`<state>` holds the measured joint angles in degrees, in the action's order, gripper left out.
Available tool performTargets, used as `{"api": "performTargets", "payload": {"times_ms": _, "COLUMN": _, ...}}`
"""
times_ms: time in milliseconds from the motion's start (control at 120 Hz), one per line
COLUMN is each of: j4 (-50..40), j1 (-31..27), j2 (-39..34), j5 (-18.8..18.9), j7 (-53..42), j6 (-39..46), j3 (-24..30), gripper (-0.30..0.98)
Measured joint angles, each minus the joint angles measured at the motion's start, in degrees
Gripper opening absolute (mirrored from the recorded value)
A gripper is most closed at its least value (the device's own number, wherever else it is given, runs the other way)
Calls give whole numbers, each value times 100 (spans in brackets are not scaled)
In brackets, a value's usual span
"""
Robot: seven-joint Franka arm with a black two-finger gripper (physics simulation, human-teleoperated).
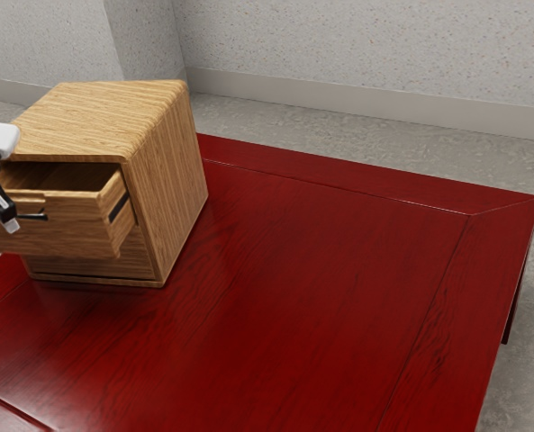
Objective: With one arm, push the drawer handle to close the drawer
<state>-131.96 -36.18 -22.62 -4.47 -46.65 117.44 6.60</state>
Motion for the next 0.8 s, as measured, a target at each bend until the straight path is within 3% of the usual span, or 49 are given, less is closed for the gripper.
{"api": "performTargets", "payload": {"times_ms": 800, "j4": 582, "j1": 53, "j2": 634, "j5": -15, "j7": -115, "j6": 291, "j3": 7, "gripper": -10}}
